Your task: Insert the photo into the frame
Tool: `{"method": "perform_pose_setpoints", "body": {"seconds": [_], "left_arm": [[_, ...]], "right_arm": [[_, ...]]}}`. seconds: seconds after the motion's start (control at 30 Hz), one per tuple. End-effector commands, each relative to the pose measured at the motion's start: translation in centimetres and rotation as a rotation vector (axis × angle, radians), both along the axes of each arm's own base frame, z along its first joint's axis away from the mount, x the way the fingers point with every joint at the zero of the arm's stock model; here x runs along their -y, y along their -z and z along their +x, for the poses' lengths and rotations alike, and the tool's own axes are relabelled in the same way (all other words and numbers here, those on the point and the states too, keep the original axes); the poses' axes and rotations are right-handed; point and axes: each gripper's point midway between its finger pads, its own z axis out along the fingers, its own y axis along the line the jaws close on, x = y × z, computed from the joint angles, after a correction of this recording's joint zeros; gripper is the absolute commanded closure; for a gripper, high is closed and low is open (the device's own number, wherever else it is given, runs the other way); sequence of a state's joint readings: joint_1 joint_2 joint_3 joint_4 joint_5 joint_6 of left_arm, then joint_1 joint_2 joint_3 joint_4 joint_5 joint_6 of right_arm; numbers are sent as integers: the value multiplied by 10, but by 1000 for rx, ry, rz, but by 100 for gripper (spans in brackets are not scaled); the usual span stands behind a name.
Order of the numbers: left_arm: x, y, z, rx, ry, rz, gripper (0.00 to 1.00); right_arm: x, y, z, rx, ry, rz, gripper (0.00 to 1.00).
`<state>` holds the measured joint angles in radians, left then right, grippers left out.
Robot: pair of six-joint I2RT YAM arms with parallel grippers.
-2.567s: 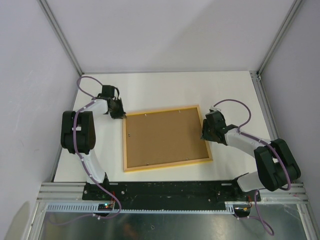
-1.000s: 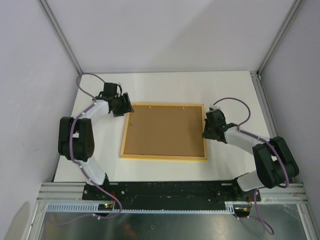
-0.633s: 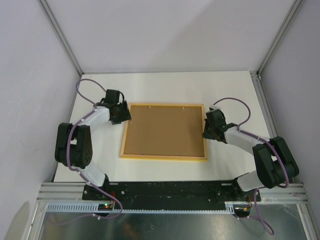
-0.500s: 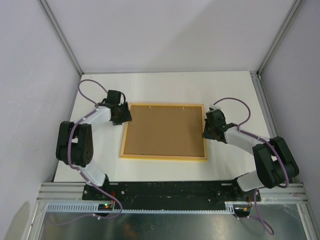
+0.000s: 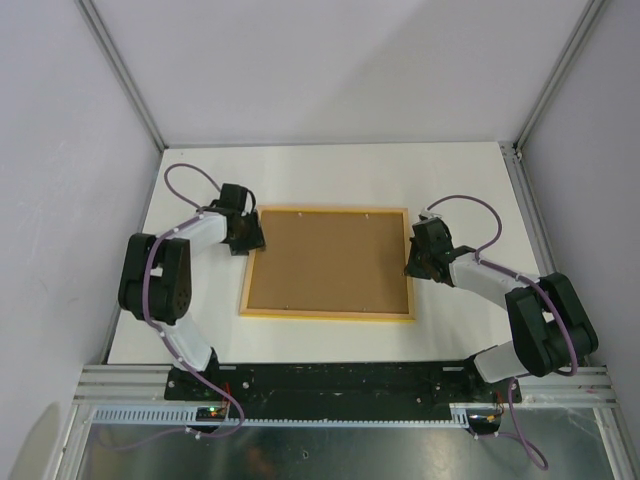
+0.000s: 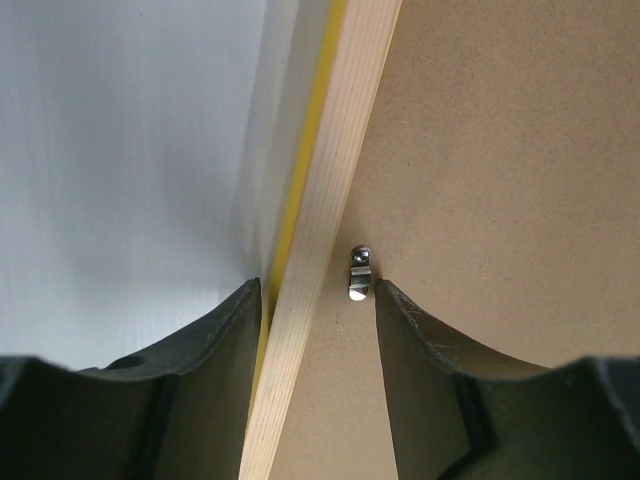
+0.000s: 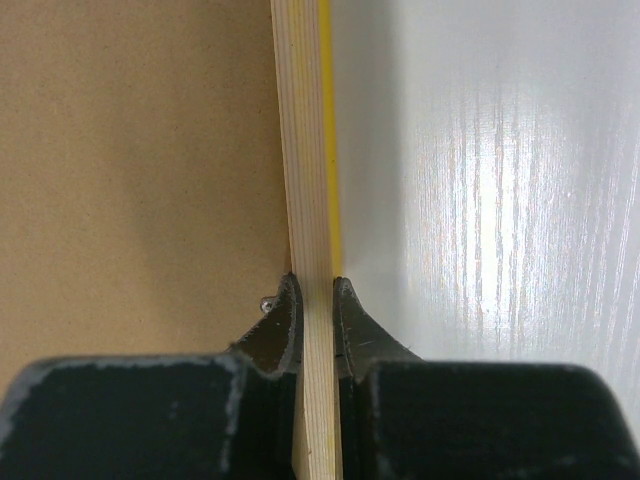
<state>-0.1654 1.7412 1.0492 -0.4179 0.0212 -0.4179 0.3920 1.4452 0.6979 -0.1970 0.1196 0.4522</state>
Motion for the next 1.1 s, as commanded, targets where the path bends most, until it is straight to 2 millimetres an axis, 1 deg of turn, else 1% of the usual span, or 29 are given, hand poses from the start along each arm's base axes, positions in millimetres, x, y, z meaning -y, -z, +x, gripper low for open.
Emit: {"method": "perform_pose_setpoints", "body": {"seconds": [0.0, 0.2, 0.4, 0.53, 0.67, 0.93, 1.0, 1.07], "left_arm": [[-4, -4, 13, 32, -12, 39, 49], [-11, 1, 12, 23, -42, 78, 58], [-14, 5, 12, 15, -59, 92, 78], [-13, 6, 12, 12, -60, 89, 89], [-13, 6, 13, 14, -61, 85, 94], [-8, 8, 12, 3, -89, 58, 98], [-8, 9, 12, 1, -100, 57, 99], [-9, 9, 13, 3, -107, 61, 99]], "right_arm": [[1, -4, 7, 13, 28, 14, 100], [-1, -3, 7, 10, 25, 20, 100], [0, -3, 7, 8, 26, 19, 100], [-1, -2, 6, 5, 25, 20, 100], [-1, -1, 7, 5, 24, 21, 100], [-4, -3, 7, 10, 15, 31, 100], [-5, -5, 7, 14, 9, 35, 97], [-7, -6, 7, 19, 3, 39, 90]]}}
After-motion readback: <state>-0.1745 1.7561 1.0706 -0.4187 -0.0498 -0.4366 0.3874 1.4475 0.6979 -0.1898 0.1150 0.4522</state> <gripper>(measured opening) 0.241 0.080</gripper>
